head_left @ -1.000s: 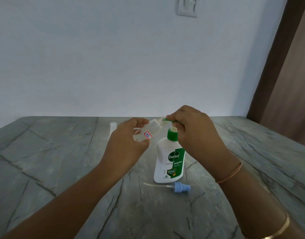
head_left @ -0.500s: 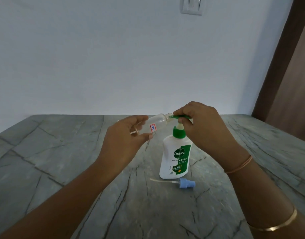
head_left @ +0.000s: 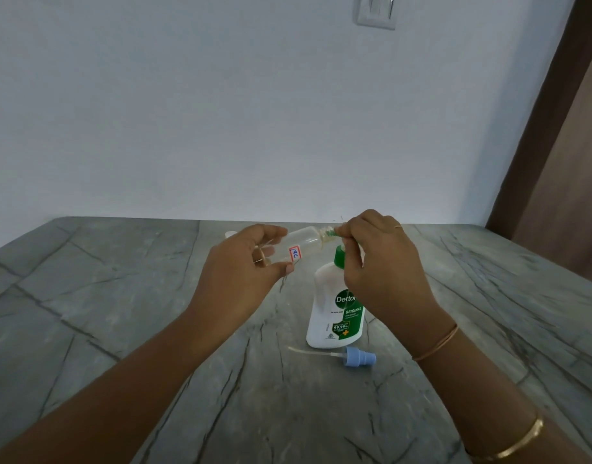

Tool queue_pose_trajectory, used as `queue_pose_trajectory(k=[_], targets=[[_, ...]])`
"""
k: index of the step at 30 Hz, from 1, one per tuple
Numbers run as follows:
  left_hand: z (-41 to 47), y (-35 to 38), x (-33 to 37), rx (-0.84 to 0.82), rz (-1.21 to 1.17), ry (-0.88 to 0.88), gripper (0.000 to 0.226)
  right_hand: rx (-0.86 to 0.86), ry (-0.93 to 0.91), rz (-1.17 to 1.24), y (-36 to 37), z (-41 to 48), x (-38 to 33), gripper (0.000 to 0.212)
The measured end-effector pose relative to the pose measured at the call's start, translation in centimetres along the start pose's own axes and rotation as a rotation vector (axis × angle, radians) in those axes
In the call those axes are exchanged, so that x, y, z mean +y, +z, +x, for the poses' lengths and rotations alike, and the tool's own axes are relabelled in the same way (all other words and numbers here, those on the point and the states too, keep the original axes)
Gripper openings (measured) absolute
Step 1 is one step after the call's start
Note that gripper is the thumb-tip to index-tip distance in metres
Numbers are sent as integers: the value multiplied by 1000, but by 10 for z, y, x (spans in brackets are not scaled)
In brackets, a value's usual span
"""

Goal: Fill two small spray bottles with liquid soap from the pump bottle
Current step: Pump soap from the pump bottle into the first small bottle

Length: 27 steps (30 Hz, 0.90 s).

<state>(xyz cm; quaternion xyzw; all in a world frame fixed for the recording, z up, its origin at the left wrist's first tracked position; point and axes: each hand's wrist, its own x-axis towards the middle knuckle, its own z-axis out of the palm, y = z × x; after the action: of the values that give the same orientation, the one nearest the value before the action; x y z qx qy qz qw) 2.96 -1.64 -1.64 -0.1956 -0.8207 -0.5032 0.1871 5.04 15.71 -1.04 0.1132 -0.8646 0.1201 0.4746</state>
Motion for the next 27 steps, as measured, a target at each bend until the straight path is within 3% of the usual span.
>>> queue_pose_trajectory(k=[9, 18, 21, 27], targets=[[0, -2, 2, 10, -17, 28, 37, -135, 34, 59, -9, 13, 3, 16], [0, 0, -2, 5, -30, 40, 37, 131, -71, -87, 11, -8, 4, 22], [-1, 1, -3, -2, -20, 45, 37, 128, -82, -67, 17, -12, 5, 35], [-1, -1, -1, 9, 2, 47, 37, 82, -53, -42, 6, -2, 4, 25]])
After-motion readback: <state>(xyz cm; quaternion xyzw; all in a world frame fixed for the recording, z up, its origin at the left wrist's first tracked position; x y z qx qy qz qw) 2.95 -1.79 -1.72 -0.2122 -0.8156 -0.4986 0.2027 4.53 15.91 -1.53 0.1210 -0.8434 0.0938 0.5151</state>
